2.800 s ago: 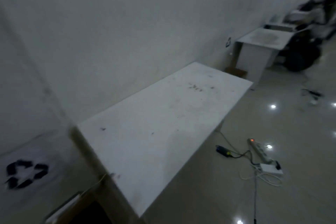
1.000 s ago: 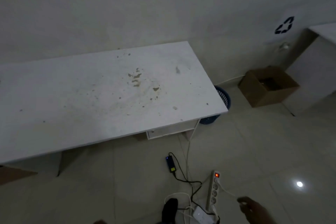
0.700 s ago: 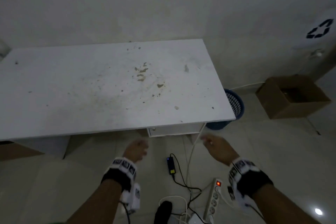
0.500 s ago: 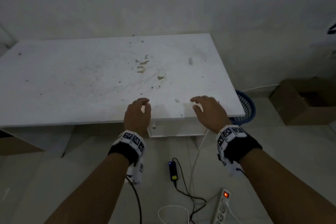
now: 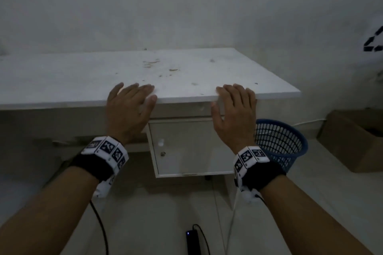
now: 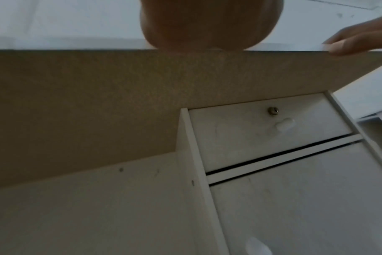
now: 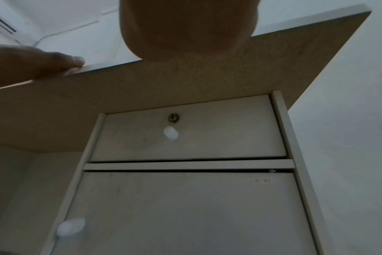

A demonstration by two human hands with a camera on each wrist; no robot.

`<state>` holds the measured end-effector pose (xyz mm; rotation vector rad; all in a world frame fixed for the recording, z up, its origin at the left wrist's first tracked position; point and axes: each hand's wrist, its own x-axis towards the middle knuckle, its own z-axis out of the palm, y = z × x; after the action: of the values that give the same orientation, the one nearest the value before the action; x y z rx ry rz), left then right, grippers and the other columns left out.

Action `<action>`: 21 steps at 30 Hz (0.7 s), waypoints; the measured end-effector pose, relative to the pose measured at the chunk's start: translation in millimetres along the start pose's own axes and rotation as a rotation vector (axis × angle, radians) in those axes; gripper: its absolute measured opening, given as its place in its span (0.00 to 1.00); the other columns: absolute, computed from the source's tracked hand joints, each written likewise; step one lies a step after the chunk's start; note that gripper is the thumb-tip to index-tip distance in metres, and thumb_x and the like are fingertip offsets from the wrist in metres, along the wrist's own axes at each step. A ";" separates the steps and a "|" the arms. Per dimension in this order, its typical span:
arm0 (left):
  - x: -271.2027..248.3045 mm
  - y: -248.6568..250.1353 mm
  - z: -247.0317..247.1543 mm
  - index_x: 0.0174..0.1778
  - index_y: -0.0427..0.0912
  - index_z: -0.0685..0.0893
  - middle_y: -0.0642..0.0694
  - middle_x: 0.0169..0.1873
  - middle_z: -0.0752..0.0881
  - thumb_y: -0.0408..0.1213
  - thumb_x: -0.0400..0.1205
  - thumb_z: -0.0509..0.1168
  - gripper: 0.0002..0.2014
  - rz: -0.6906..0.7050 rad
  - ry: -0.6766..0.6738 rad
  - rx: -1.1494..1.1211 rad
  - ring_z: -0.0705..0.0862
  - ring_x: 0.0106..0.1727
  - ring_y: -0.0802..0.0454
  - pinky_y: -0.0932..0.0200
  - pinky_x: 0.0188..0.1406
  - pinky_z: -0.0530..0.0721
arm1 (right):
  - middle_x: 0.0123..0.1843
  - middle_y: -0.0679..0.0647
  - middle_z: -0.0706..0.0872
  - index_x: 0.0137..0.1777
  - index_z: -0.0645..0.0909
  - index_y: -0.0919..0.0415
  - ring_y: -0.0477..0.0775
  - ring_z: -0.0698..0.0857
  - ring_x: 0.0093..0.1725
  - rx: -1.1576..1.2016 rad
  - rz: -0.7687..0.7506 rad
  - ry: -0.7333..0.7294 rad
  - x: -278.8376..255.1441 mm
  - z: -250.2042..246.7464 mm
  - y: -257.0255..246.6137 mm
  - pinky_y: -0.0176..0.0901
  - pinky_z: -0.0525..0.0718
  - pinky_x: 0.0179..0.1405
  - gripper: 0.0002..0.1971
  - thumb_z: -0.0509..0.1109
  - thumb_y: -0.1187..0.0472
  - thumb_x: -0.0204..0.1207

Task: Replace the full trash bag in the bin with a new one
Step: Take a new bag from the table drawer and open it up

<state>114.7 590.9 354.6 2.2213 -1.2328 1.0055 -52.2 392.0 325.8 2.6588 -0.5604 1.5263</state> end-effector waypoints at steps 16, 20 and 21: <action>3.2 -9.7 -4.9 0.76 0.65 0.69 0.58 0.83 0.59 0.69 0.78 0.30 0.37 -0.080 -0.182 0.072 0.46 0.85 0.48 0.39 0.79 0.39 | 0.61 0.62 0.86 0.67 0.77 0.61 0.64 0.84 0.58 0.040 0.391 -0.446 6.0 66.2 -25.8 0.46 0.78 0.53 0.28 0.54 0.38 0.83; 5.2 -10.2 -7.1 0.77 0.65 0.68 0.60 0.82 0.60 0.67 0.81 0.34 0.32 -0.074 -0.214 0.056 0.47 0.85 0.50 0.41 0.80 0.41 | 0.54 0.68 0.87 0.52 0.84 0.70 0.68 0.85 0.52 -0.062 0.307 -0.313 16.5 74.7 -32.2 0.46 0.73 0.43 0.31 0.49 0.43 0.85; 5.7 -9.9 -7.5 0.77 0.66 0.68 0.60 0.82 0.60 0.67 0.82 0.36 0.30 -0.079 -0.226 0.045 0.47 0.85 0.50 0.42 0.80 0.42 | 0.53 0.69 0.87 0.49 0.84 0.71 0.68 0.85 0.50 -0.054 0.275 -0.294 15.2 72.8 -32.1 0.46 0.70 0.42 0.32 0.48 0.44 0.84</action>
<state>122.2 597.8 363.8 2.4523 -1.2136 0.7761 25.4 403.2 305.7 2.8783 -1.0030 1.1492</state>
